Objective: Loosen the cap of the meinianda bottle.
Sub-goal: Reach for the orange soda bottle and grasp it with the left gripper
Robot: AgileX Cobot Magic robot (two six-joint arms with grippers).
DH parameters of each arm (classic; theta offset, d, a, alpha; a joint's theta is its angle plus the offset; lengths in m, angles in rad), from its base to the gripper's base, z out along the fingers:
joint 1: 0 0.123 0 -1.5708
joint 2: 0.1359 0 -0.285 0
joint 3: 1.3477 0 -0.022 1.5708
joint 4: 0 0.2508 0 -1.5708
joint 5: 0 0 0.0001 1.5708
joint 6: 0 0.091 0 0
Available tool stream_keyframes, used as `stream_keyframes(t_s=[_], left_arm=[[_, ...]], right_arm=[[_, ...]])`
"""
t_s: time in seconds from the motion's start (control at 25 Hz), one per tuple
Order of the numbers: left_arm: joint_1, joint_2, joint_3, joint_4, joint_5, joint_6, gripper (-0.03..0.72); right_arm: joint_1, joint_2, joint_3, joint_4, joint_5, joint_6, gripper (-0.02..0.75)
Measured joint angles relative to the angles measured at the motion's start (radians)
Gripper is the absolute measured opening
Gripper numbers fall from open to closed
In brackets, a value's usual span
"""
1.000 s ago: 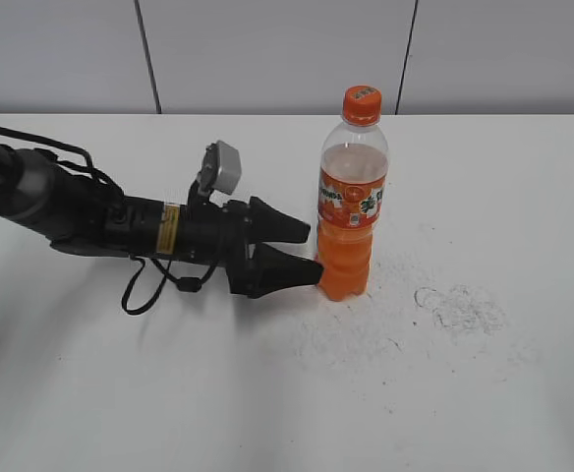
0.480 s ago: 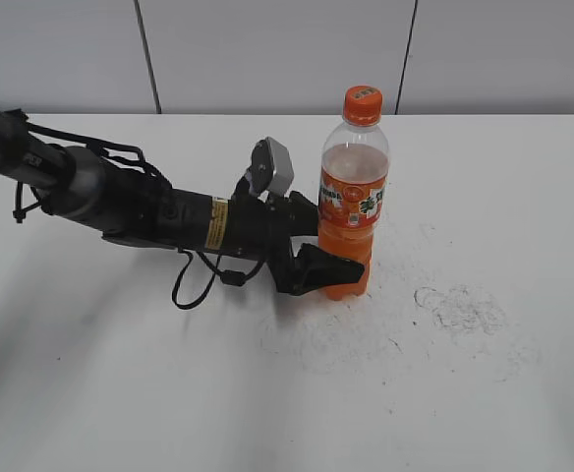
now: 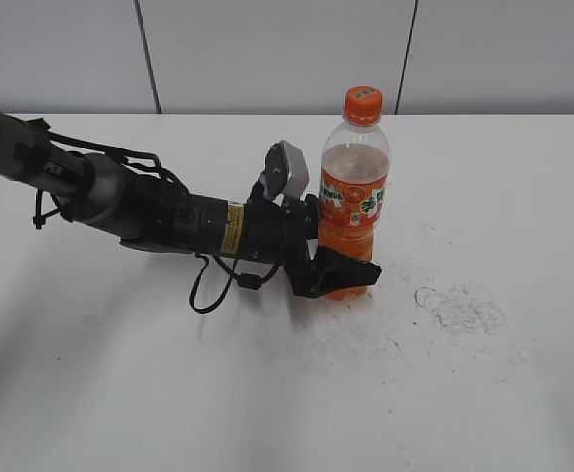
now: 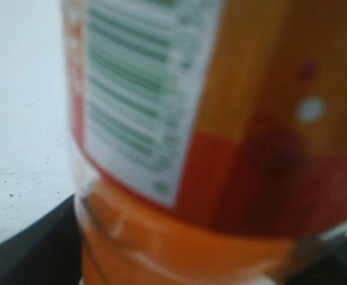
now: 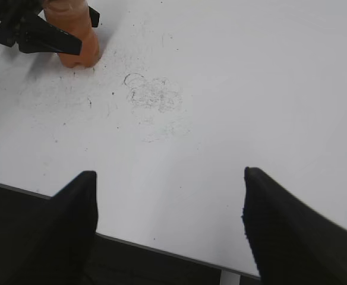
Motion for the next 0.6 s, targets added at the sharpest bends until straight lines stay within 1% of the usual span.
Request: stream_keyframes(t_s=[0.16,0.32,0.44,0.6], left_arm=[[-0.001,0.0,0.0,-0.002,0.021,0.0,0.656],[-0.001,0.0,0.0,-0.002,0.025,0.001,0.572],[-0.001,0.0,-0.001,-0.009,0.025,0.002,0.531],[-0.001,0.0,-0.001,-0.011,0.025,0.002,0.516]], right_arm=[[0.0,0.0,0.0,0.0,0.0,0.0,0.565],[0.0,0.0,0.0,0.0,0.0,0.0,0.565],[0.0,0.0,0.0,0.0,0.0,0.0,0.565],[0.0,0.0,0.0,0.0,0.0,0.0,0.565]])
